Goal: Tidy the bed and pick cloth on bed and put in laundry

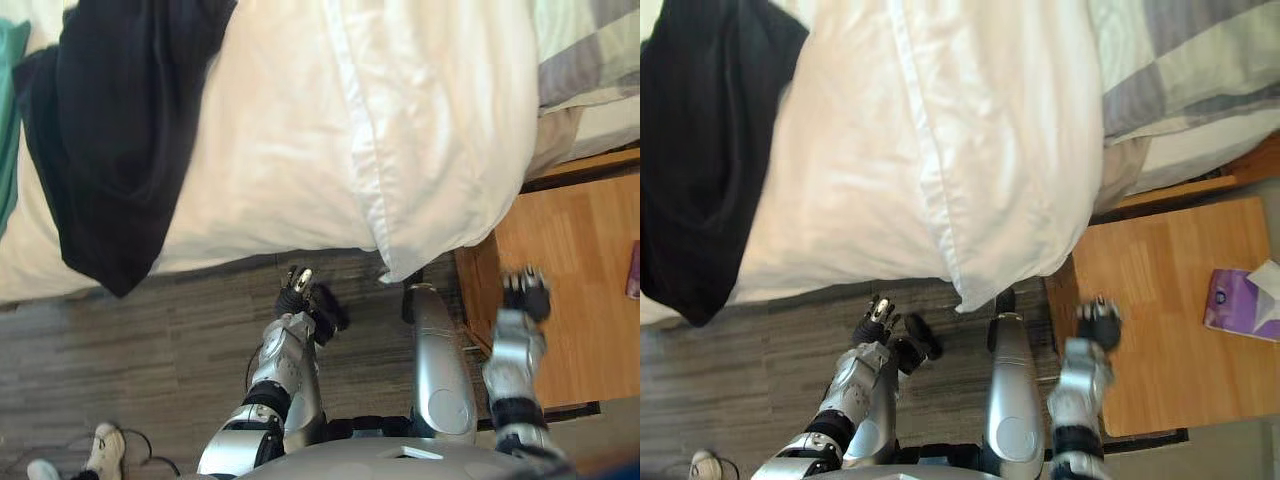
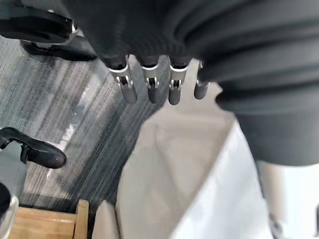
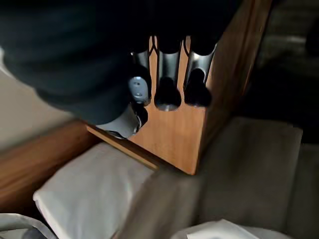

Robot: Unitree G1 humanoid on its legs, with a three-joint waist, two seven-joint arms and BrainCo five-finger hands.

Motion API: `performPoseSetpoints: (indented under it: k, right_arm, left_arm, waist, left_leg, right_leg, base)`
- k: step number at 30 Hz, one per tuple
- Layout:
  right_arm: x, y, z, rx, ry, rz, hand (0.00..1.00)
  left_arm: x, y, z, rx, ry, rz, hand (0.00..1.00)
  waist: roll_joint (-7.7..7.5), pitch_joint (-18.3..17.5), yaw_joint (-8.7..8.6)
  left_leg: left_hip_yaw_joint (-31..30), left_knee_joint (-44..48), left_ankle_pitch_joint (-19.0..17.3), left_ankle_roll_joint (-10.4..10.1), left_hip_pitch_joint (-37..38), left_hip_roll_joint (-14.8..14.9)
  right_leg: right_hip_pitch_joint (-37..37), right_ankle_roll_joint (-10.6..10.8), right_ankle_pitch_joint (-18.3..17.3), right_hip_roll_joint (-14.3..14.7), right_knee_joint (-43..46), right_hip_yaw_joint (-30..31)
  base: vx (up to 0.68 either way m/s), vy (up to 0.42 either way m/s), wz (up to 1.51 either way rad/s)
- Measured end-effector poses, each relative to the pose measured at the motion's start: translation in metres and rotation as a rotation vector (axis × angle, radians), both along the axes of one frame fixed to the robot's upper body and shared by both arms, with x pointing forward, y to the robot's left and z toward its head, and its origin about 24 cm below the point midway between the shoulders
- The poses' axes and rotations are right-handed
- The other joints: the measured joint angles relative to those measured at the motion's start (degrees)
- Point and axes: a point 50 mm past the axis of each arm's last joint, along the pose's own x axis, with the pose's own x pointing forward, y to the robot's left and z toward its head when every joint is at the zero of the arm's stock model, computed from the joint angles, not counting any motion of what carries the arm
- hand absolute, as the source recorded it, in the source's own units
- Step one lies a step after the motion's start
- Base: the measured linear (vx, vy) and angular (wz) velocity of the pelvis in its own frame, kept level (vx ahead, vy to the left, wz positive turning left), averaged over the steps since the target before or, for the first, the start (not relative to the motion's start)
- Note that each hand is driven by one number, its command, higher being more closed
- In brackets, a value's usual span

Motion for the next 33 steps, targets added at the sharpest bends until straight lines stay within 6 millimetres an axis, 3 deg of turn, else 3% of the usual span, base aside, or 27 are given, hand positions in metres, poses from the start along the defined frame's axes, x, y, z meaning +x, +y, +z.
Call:
performPoseSetpoints:
  k: [4,6,9,11,15,17,21,23,24,25,28,30,31,32,33]
  right_arm:
    - [-0.036,0.008,-0.025,-0.088,0.184,0.100,0.00]
    - [-0.058,0.024,-0.044,-0.163,0.346,0.220,0.00]
    - [-0.081,0.043,-0.063,-0.320,0.564,0.420,0.00]
    - [-0.086,0.051,-0.069,-0.334,0.607,0.491,0.00]
    - [-0.088,0.056,-0.076,-0.332,0.638,0.581,0.00]
    - [-0.083,0.058,-0.076,-0.347,0.631,0.640,0.00]
    - [-0.074,0.053,-0.075,-0.380,0.641,0.694,0.00]
    - [-0.075,0.051,-0.076,-0.375,0.652,0.684,0.00]
    - [-0.075,0.053,-0.076,-0.368,0.652,0.681,0.00]
    - [-0.077,0.052,-0.077,-0.361,0.658,0.670,0.00]
    - [-0.078,0.042,-0.075,-0.396,0.675,0.655,0.00]
    - [-0.080,0.028,-0.072,-0.442,0.680,0.629,0.00]
    - [-0.081,0.024,-0.071,-0.455,0.683,0.618,0.00]
    - [-0.080,0.025,-0.073,-0.445,0.690,0.620,0.00]
    - [-0.084,0.035,-0.076,-0.414,0.683,0.642,0.00]
  left_arm:
    - [-0.030,0.006,-0.024,-0.044,0.137,0.016,0.00]
    - [-0.059,0.012,-0.040,-0.084,0.247,0.044,0.00]
    - [-0.089,0.019,-0.053,-0.084,0.358,0.073,0.00]
    - [-0.095,0.025,-0.057,-0.059,0.402,0.086,0.00]
    - [-0.107,0.033,-0.061,-0.021,0.465,0.086,0.00]
    - [-0.107,0.040,-0.060,0.019,0.473,0.084,0.00]
    - [-0.107,0.045,-0.059,0.054,0.446,0.097,0.00]
    - [-0.117,0.053,-0.060,0.059,0.441,0.133,0.00]
    - [-0.121,0.060,-0.060,0.068,0.440,0.150,0.00]
    - [-0.130,0.065,-0.061,0.063,0.448,0.164,0.00]
    - [-0.147,0.074,-0.062,0.080,0.449,0.205,0.00]
    - [-0.149,0.070,-0.063,0.075,0.439,0.177,0.00]
    - [-0.150,0.066,-0.064,0.070,0.446,0.169,0.00]
    - [-0.149,0.066,-0.064,0.068,0.444,0.164,0.00]
    - [-0.149,0.070,-0.064,0.082,0.450,0.148,0.00]
  waist:
    - [-2.39,-7.68,0.42]
    - [-3.42,-12.97,1.37]
    - [-3.31,-17.12,2.91]
    - [-2.96,-18.65,3.18]
    - [-2.58,-19.04,3.63]
    - [-2.74,-18.44,4.45]
    - [-1.43,-16.63,5.18]
    - [-2.32,-16.19,5.48]
    - [-3.10,-16.25,5.65]
    - [-3.09,-16.34,6.05]
    - [-3.15,-16.40,6.00]
    - [-2.13,-17.52,6.28]
    - [-1.63,-17.90,6.36]
    - [-2.52,-18.20,6.40]
    - [-2.96,-18.76,6.72]
  left_leg:
    - [0.37,-3.85,0.00,-0.53,4.96,-0.21]
    - [0.44,-8.43,1.42,-1.25,8.84,-1.23]
    - [-0.14,-13.00,2.76,-2.03,13.42,-2.57]
    - [-1.79,-15.67,4.09,-2.10,14.93,-4.01]
    - [-5.29,-17.24,5.49,-2.23,16.32,-5.55]
    - [-6.93,-12.04,4.64,-2.47,13.54,-5.39]
    - [-10.64,0.27,-1.66,-1.39,8.21,-3.29]
    - [-10.67,2.07,-2.76,-0.96,8.03,-3.80]
    - [-10.35,2.76,-3.41,-1.79,7.61,-3.94]
    - [-10.85,8.61,-5.30,0.58,6.57,-0.99]
    - [-16.32,9.64,-5.22,0.40,6.82,6.17]
    - [-20.70,2.89,-2.74,0.04,8.17,7.21]
    - [-20.93,0.71,-3.23,-3.13,8.84,6.91]
    - [-19.01,2.46,-4.13,-7.86,8.54,4.29]
    - [-17.80,4.42,-5.83,-7.10,7.41,3.55]
  right_leg:
    - [6.27,0.76,0.40,0.43,-4.95,-1.48]
    - [10.94,1.41,0.86,0.10,-8.80,-3.48]
    - [15.81,1.47,0.81,-0.99,-10.54,-8.02]
    - [17.85,1.86,0.26,-2.11,-10.91,-10.72]
    - [21.19,2.21,-1.04,-3.91,-10.55,-14.47]
    - [21.50,2.40,-2.30,-5.49,-8.63,-16.12]
    - [20.22,3.16,-6.45,-7.46,-1.30,-17.33]
    - [19.91,3.24,-7.46,-9.24,0.61,-17.12]
    - [19.96,3.23,-7.46,-9.94,0.48,-16.89]
    - [19.38,3.17,-6.85,-10.50,0.10,-15.74]
    - [18.84,5.52,-4.35,-12.03,-1.77,-13.15]
    - [16.96,8.83,-1.00,-14.25,-3.86,-10.54]
    - [16.46,9.89,0.51,-14.85,-4.87,-10.03]
    - [16.73,10.35,4.66,-17.23,-8.61,-8.10]
    - [17.70,6.56,11.57,-17.61,-13.98,-9.32]
  base:
    - [0.17,0.040,0.02]
    - [0.18,0.026,0.21]
    - [0.18,0.021,0.30]
    - [0.10,0.001,0.52]
    - [0.05,-0.018,0.59]
    - [-0.05,-0.031,0.56]
    - [-0.11,0.022,0.33]
    - [-0.11,0.058,0.13]
    - [-0.08,0.064,-0.12]
    - [-0.08,0.093,-0.23]
    - [-0.08,0.222,-0.25]
    - [-0.08,0.485,-0.17]
    - [-0.03,0.646,-0.25]
    - [-0.02,0.634,-0.35]
    - [-0.04,0.749,-0.43]
